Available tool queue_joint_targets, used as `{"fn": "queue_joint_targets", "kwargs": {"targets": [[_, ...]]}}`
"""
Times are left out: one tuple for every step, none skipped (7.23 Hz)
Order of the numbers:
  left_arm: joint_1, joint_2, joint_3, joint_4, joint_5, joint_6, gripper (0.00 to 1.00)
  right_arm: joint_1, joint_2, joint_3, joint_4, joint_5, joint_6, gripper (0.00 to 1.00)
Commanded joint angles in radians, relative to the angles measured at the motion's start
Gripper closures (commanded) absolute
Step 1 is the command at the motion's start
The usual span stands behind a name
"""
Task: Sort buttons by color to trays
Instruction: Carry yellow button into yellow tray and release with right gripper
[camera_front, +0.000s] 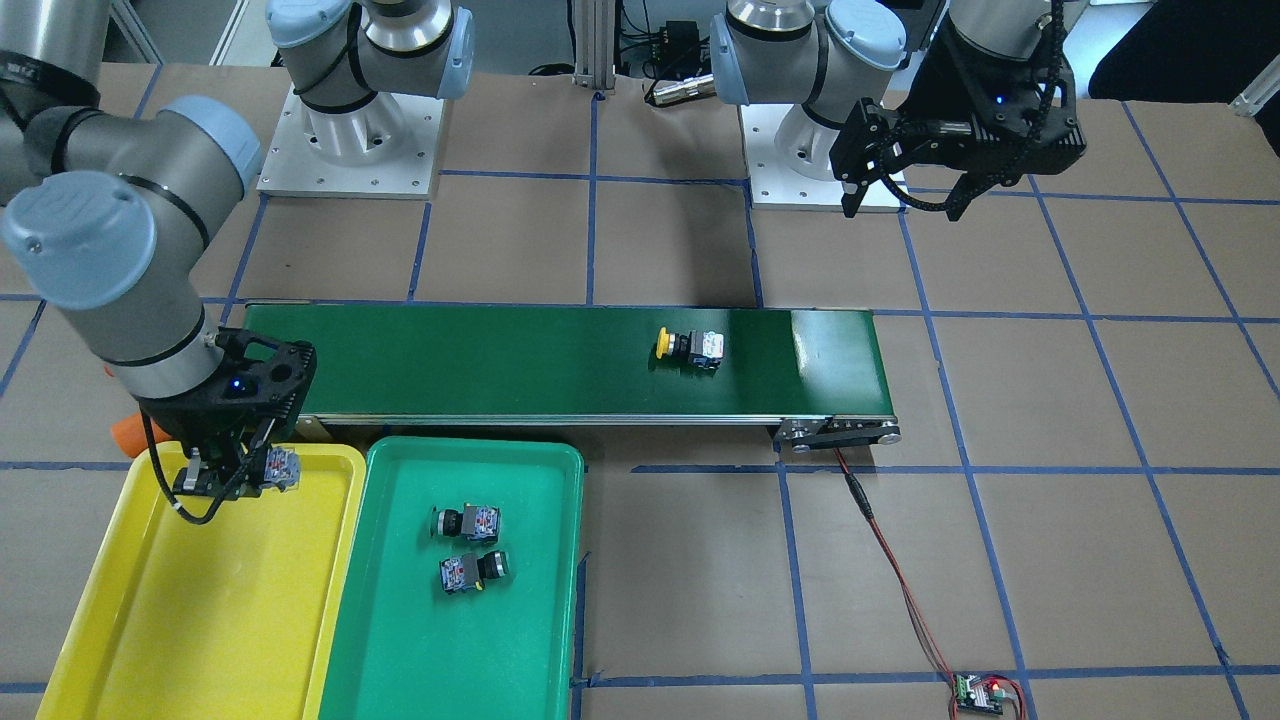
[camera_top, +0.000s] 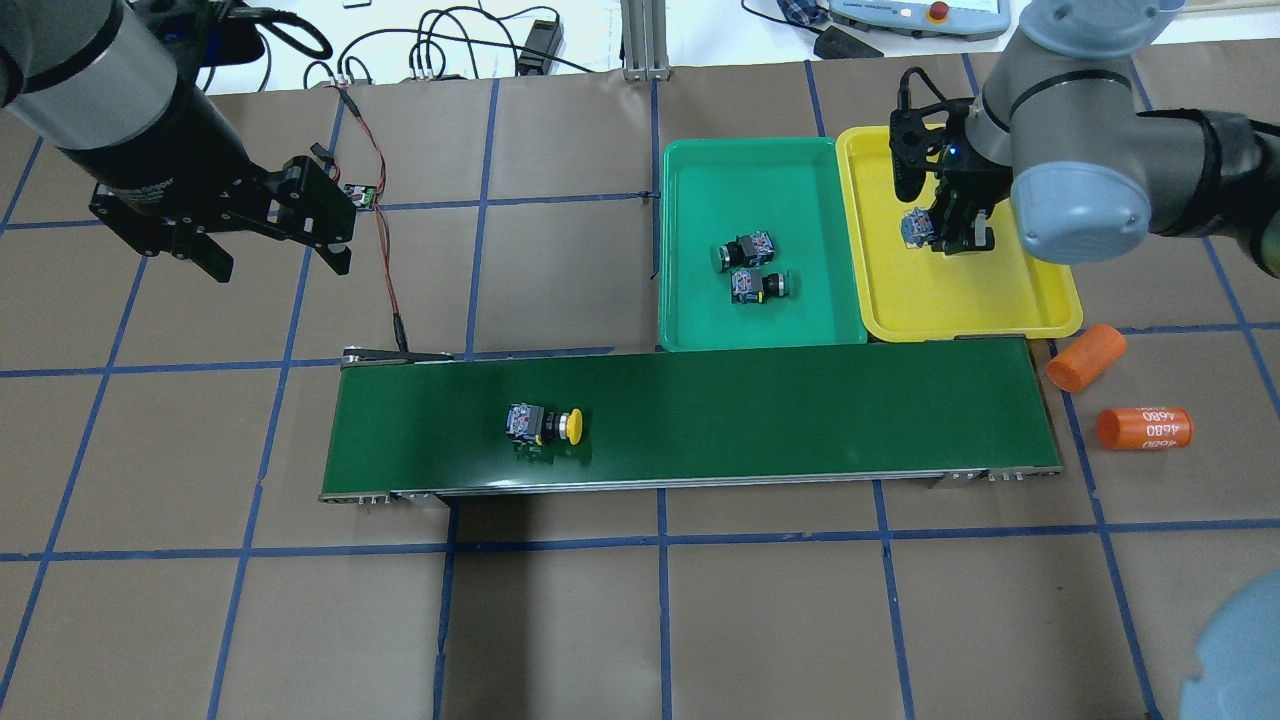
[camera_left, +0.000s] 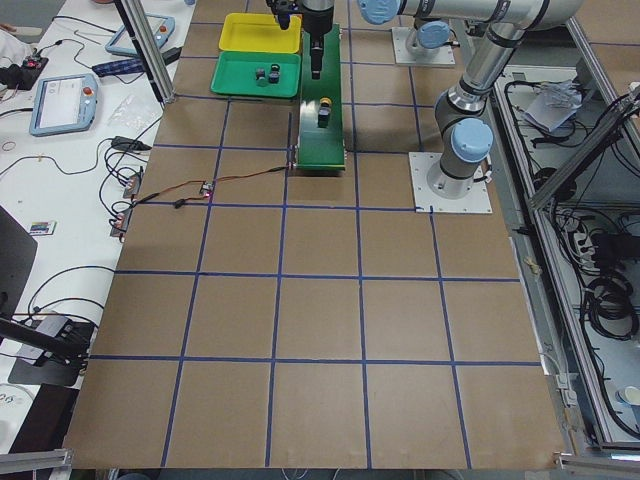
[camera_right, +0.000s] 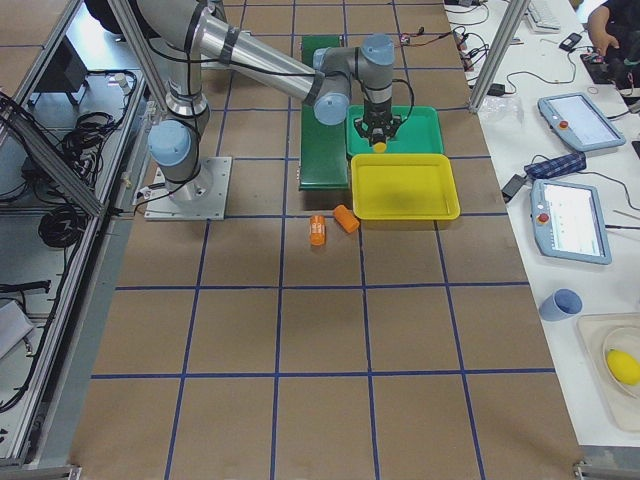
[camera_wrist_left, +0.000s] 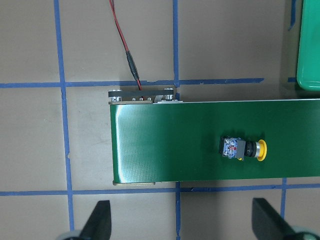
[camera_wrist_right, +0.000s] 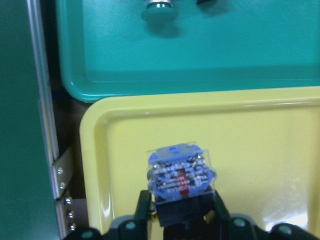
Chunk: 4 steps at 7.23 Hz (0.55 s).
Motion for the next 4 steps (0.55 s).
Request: {"fn": "queue_joint_targets", "kwargs": {"targets": [[0.003,-0.014,0.023,-0.005,-0.001,-0.004,0.00,-0.039,0.072,-0.058,0.001,0.007,-0.003,0.41],[0.006,-0.034,0.068,-0.019,-0.001,-0.004,0.00,-0.039,0.076,-0.061,0.001,0.007,0.002,0.18],[0.005,-0.060,0.096,-0.037,-0.003,-0.007,0.00,-0.041,0.080,-0.061,0.001,0.009,0.000,0.03],[0.002,-0.077,0.103,-0.039,-0.009,-0.024,0.00,-0.041,0.078,-0.061,0.003,0.010,0.000,0.00]]}}
